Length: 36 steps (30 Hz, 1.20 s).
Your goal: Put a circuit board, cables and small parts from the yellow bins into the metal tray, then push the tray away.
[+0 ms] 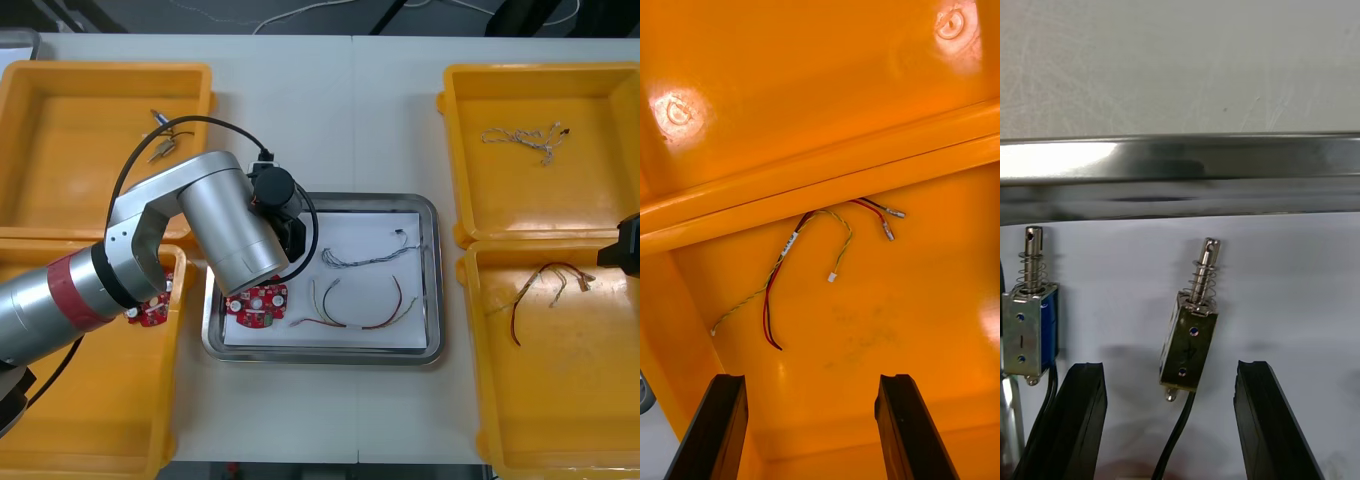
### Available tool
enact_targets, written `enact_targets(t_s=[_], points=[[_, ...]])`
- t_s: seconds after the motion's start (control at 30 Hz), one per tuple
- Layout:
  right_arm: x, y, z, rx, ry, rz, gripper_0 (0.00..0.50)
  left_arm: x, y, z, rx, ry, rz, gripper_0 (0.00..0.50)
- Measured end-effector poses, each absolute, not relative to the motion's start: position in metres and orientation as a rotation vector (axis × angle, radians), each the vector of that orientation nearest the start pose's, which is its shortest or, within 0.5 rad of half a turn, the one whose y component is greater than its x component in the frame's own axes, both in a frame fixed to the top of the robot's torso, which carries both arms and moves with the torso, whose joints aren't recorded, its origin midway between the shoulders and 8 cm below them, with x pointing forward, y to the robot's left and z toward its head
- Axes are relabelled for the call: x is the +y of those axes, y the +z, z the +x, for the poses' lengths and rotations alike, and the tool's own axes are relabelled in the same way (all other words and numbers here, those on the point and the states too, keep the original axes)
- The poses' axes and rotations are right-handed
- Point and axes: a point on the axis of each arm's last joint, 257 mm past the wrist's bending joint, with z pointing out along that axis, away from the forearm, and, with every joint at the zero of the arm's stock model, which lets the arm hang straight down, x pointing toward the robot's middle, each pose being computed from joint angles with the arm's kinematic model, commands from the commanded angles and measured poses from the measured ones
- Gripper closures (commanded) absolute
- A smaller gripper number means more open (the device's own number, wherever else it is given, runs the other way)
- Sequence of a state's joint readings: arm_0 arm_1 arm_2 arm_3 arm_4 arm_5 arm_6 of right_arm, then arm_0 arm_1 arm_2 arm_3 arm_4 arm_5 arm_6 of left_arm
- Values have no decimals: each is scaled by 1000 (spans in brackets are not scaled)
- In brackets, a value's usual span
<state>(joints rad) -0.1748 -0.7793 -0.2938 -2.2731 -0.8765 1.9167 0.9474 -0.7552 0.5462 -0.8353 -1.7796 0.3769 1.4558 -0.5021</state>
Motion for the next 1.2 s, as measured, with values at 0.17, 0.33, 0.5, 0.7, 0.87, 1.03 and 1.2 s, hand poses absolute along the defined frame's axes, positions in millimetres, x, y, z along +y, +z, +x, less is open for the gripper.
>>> enact_targets(t_s=[0.17, 0.33, 0.5, 0.7, 0.87, 1.03, 1.2], points=[[-343, -150, 372, 2623, 114, 312, 0, 99, -248, 485, 2518, 18, 1, 0], [-332, -147, 372, 2620, 124, 264, 0, 102, -226, 467, 2564, 9, -33, 0], [-300, -145, 372, 2650, 191, 138, 0, 106, -200, 457, 2594, -29, -82, 0], [-258, -138, 375, 2665, 242, -44, 0, 124, -174, 447, 2621, -39, -151, 0], [-225, -140, 373, 2668, 214, -234, 0, 138, -152, 449, 2620, -94, -206, 0], [-196, -148, 366, 2673, 169, -415, 0, 163, -132, 454, 2600, -96, -198, 0], [-176, -156, 359, 2677, 145, -549, 0, 193, -113, 457, 2595, -95, -87, 0]])
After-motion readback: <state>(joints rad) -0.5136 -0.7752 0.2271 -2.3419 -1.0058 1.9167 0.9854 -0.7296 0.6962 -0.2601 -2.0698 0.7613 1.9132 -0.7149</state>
